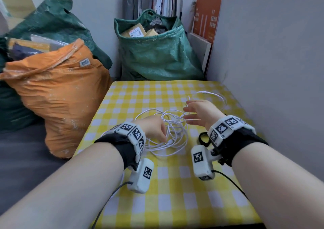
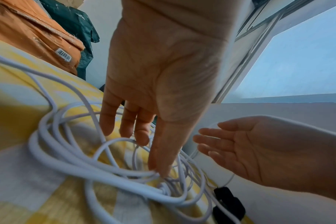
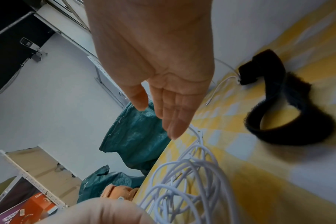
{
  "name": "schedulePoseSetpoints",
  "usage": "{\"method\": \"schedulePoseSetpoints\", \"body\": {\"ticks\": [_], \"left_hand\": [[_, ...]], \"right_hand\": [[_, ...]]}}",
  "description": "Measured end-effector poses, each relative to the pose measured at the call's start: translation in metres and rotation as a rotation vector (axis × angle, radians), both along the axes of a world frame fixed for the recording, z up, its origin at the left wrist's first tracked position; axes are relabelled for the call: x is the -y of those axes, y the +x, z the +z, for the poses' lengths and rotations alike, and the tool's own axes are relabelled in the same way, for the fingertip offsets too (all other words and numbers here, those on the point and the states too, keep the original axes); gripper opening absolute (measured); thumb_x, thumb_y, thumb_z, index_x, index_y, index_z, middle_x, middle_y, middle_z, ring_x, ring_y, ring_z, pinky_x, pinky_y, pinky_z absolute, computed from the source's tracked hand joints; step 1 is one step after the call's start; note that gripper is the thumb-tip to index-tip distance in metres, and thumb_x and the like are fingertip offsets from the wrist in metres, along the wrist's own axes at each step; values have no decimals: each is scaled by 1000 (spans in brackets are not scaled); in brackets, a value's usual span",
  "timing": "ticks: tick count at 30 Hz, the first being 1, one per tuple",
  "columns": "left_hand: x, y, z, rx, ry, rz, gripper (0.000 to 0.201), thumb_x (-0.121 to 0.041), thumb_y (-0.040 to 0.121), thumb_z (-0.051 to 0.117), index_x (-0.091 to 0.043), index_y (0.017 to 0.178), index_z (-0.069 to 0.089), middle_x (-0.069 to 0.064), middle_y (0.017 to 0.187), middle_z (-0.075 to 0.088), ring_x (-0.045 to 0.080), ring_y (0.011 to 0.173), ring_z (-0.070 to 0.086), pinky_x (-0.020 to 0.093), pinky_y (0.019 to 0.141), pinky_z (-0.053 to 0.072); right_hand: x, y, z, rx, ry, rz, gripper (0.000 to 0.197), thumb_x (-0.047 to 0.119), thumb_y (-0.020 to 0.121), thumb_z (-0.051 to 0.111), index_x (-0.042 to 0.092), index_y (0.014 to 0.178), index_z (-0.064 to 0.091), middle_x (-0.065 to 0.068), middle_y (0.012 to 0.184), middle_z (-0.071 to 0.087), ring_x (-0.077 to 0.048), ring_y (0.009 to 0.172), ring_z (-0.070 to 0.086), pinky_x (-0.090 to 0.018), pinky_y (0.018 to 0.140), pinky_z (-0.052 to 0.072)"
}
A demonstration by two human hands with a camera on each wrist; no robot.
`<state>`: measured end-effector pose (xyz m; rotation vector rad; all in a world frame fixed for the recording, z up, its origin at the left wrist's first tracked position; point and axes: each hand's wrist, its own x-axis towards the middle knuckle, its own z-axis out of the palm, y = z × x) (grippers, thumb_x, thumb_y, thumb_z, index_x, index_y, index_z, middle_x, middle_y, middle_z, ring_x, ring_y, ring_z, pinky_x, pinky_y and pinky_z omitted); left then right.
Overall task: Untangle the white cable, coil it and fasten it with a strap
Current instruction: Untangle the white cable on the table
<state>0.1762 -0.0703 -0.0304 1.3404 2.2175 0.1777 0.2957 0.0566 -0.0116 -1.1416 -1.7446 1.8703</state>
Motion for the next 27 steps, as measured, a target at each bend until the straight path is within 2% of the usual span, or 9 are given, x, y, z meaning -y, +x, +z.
{"method": "schedulePoseSetpoints", "body": {"ticks": [3, 6, 10, 14, 16, 18, 20, 23, 27], "left_hand": [[-1, 0, -2, -24, -11, 25, 23, -20, 78, 69, -21, 59, 56, -4, 58, 51, 12, 55, 46, 22, 51, 36], [1, -3, 0, -4, 6, 84, 15, -15, 80, 65, -17, 66, 58, -2, 62, 50, 15, 57, 46, 21, 51, 37], [8, -11, -1, 4, 14, 120, 8, -15, 80, 64, -17, 72, 62, 1, 71, 57, 19, 67, 52, 24, 59, 42], [11, -16, -1, 36, 29, 126, 8, -14, 80, 64, -16, 72, 63, -2, 63, 53, 16, 62, 50, 23, 57, 40], [12, -16, 0, 57, 54, 152, 3, -13, 81, 64, -14, 81, 67, -2, 66, 56, 15, 64, 52, 23, 58, 42], [12, -17, 1, 80, 74, 172, 12, -13, 83, 61, -12, 90, 70, 0, 73, 60, 17, 70, 56, 25, 64, 46], [12, -19, 0, 98, 81, 185, 14, -13, 85, 57, -13, 93, 69, 2, 79, 63, 18, 75, 59, 27, 68, 49], [11, -19, -2, 121, 113, 221, 11, -8, 85, 53, -17, 83, 60, 9, 85, 64, 21, 76, 62, 32, 70, 54], [11, -21, -3, 141, 164, 274, 12, -8, 88, 48, -7, 93, 59, 4, 63, 60, 19, 63, 56, 30, 61, 51]], "right_hand": [[-3, -2, -5, 67, 133, -24, 34, 7, 95, 44, 14, 127, 52, -9, 97, 55, -21, 70, 56, -33, 66, 53], [-9, -3, -10, 156, 342, -78, 43, 5, 92, 42, 19, 131, 52, -2, 89, 56, -23, 77, 61, -39, 73, 58], [-12, -4, -12, 312, 563, -19, 51, 6, 87, 42, 27, 132, 53, -8, 101, 60, -26, 79, 62, -44, 80, 57], [-14, -9, -19, 298, 524, 6, 30, 12, 92, 46, 12, 117, 63, 0, 101, 60, -24, 82, 62, -44, 85, 55], [-14, -11, -21, 283, 522, -10, 23, 18, 92, 50, 4, 99, 68, -4, 87, 62, -26, 77, 64, -45, 84, 56], [-15, -14, -25, 334, 561, -15, 24, 22, 91, 53, 4, 86, 69, -14, 83, 67, -32, 84, 68, -44, 86, 54], [-17, -15, -28, 434, 604, -9, 25, 22, 92, 50, 6, 86, 68, -18, 95, 70, -35, 96, 66, -39, 89, 52], [-19, -15, -35, 530, 587, -17, 27, 21, 93, 49, 3, 95, 69, -15, 100, 70, -30, 97, 66, -32, 84, 52], [-24, -19, -43, 527, 553, 15, 12, 14, 84, 62, 3, 84, 66, -12, 83, 67, -24, 89, 67, -29, 77, 53]]}}
